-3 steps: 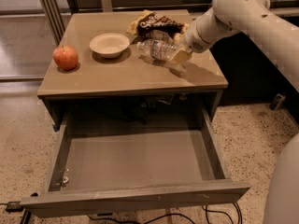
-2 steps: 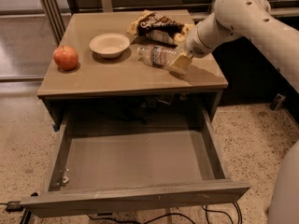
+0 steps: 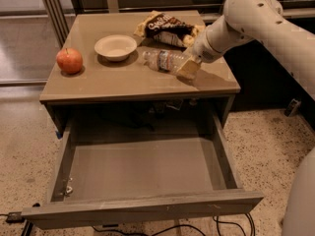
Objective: Pick water bottle from top drawer and place on counter
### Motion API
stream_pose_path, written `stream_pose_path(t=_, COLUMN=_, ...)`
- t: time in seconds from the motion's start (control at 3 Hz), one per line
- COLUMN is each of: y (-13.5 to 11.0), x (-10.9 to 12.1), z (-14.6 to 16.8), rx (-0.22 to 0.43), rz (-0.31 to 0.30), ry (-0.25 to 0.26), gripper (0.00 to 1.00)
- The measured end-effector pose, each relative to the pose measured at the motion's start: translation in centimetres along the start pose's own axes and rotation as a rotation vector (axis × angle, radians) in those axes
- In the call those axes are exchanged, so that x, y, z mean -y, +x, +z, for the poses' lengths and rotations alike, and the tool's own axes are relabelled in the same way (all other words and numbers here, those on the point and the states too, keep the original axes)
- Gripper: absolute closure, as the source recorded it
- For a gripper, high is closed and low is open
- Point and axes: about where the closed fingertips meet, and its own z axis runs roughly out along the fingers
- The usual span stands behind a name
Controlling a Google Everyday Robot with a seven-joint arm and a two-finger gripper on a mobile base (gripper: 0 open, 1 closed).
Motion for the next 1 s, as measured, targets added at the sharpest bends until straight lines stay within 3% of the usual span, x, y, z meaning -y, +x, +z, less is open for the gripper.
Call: stream_pose_path(t=1.0, y=0.0, x=-0.01, z=0.01, rx=0.0, rz=0.0, ry=0.0, gripper=0.12)
